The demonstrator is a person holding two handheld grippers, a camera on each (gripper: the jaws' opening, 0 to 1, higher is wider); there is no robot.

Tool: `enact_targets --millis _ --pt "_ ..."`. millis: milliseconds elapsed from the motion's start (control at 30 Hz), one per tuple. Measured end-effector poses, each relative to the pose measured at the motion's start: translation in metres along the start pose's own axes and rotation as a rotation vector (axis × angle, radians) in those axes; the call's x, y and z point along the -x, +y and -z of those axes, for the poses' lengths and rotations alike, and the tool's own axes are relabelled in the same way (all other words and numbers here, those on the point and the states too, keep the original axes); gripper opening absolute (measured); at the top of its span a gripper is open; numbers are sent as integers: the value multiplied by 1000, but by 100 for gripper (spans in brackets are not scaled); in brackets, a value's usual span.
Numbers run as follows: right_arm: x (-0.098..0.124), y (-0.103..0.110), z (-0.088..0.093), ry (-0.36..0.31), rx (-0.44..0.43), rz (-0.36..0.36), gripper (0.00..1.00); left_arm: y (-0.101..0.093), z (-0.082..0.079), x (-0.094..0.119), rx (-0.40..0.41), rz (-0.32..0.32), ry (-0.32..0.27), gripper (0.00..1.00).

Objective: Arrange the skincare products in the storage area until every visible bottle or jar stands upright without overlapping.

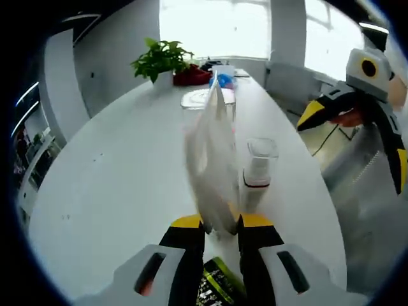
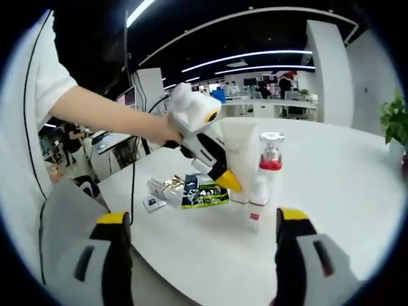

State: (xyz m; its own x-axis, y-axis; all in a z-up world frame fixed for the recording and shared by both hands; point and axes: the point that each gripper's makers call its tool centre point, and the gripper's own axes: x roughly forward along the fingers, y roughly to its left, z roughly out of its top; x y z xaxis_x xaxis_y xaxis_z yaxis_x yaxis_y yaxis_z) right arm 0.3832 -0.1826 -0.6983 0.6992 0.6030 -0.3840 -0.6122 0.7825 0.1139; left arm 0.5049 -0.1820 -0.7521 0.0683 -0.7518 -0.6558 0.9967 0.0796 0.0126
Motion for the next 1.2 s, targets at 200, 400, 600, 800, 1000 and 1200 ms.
enact_targets --millis 200,400,600,800,1000,1200 --pt "0 -1 0 1 -2 5 95 2 0 -1 -3 0 -3 17" --pt "0 -1 0 2 -1 6 95 3 1 -3 -9 -3 0 17" --pt "0 -1 1 3 0 6 95 0 11 -7 -22 6 59 20" --pt "0 -2 1 3 -2 8 95 -3 29 -8 47 -6 78 31" --pt "-1 0 2 7 4 3 95 -1 40 4 190 -55 34 41" --pt "-1 0 2 9 8 5 96 -4 51 22 319 -114 -16 52"
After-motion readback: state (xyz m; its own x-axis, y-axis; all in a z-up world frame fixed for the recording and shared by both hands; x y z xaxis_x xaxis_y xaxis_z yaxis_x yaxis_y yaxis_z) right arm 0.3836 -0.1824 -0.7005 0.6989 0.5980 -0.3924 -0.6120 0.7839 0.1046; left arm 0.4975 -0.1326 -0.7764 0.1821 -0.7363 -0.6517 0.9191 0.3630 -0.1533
